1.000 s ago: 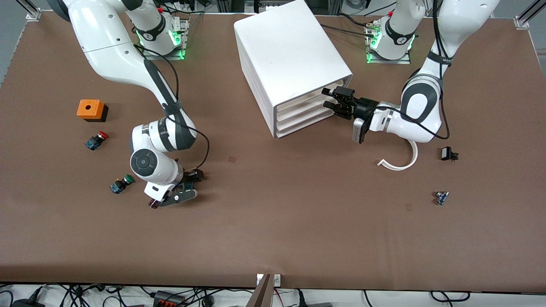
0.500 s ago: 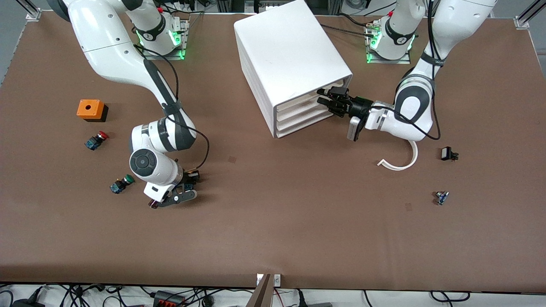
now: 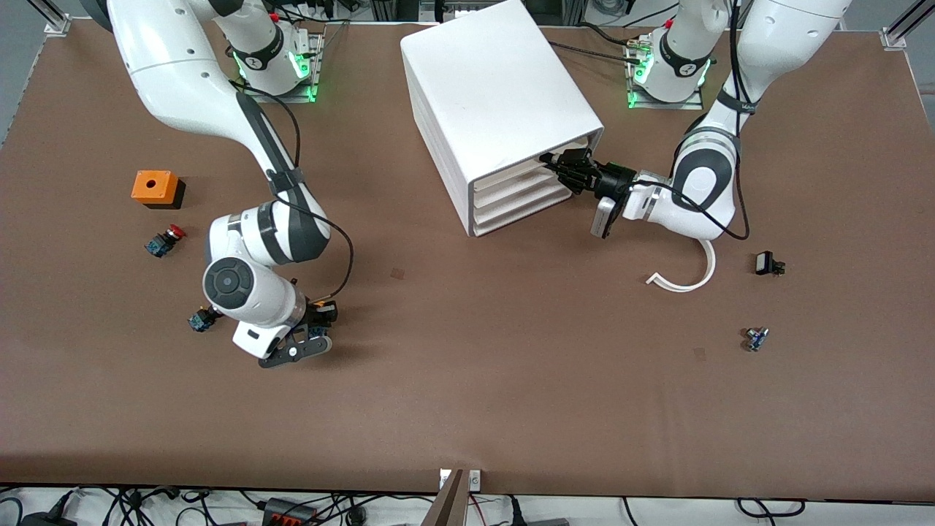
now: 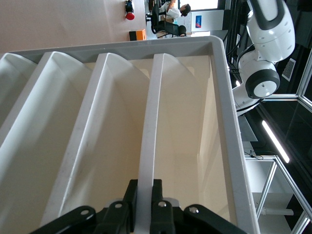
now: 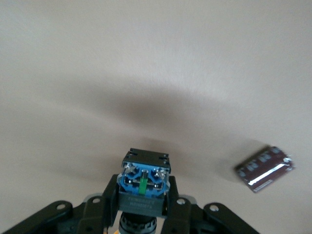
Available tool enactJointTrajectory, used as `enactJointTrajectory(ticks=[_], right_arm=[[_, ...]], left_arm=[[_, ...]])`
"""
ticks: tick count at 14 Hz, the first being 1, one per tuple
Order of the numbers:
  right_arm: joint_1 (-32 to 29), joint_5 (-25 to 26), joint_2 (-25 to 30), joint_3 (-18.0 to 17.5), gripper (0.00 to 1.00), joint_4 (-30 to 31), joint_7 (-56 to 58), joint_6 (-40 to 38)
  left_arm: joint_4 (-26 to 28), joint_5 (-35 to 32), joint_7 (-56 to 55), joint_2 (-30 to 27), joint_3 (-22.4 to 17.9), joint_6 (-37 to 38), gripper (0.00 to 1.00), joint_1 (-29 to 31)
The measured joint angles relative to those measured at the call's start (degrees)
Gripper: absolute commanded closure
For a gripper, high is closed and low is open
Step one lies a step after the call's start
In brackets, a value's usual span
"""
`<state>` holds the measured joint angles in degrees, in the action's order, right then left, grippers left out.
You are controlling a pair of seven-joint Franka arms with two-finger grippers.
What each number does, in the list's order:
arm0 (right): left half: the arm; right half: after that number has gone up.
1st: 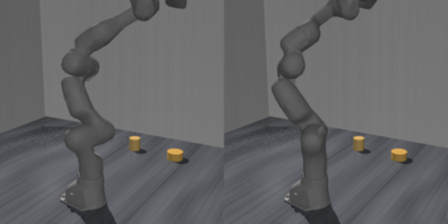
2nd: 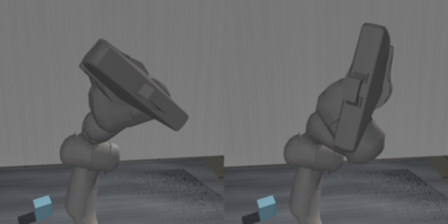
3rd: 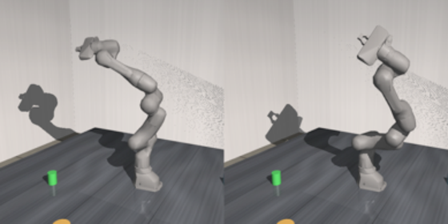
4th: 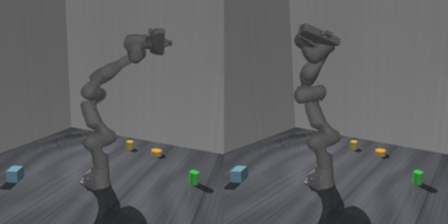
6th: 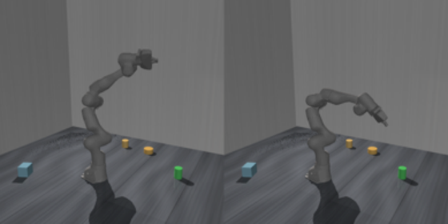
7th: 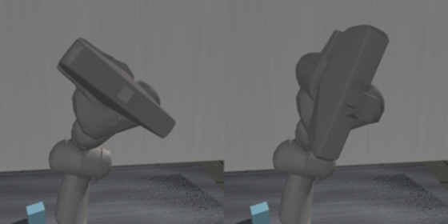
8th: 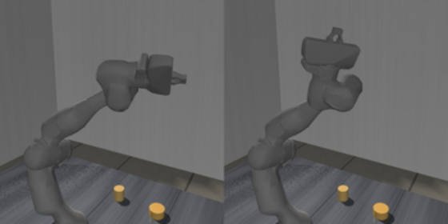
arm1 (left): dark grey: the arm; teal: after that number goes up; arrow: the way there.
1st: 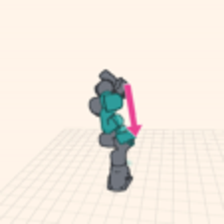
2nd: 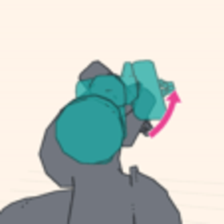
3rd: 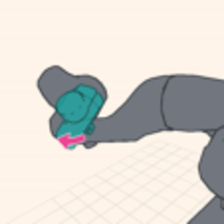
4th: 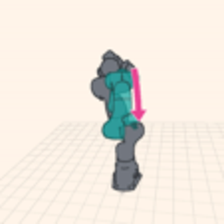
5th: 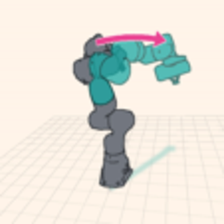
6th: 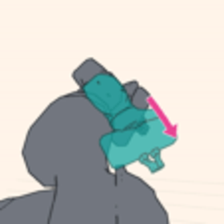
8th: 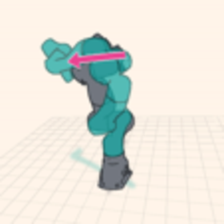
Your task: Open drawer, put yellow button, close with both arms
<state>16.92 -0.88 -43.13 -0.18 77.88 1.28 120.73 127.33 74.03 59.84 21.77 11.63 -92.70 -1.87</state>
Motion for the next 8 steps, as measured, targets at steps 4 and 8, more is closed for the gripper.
enactJointTrajectory(ticks=[4,8], right_arm=[[2.4,-0.05,4.27,-0.06,1.0,-5.68,0.0,-7.39],[4.75,-0.05,9.33,-0.08,1.0,-6.15,0.0,-8.68]], left_arm=[[-1.73,-0.01,-4.09,0.07,-0.1,0.02,1.0,0.45],[-6.91,-0.51,-7.02,2.8,-0.86,-0.55,1.0,0.88]])
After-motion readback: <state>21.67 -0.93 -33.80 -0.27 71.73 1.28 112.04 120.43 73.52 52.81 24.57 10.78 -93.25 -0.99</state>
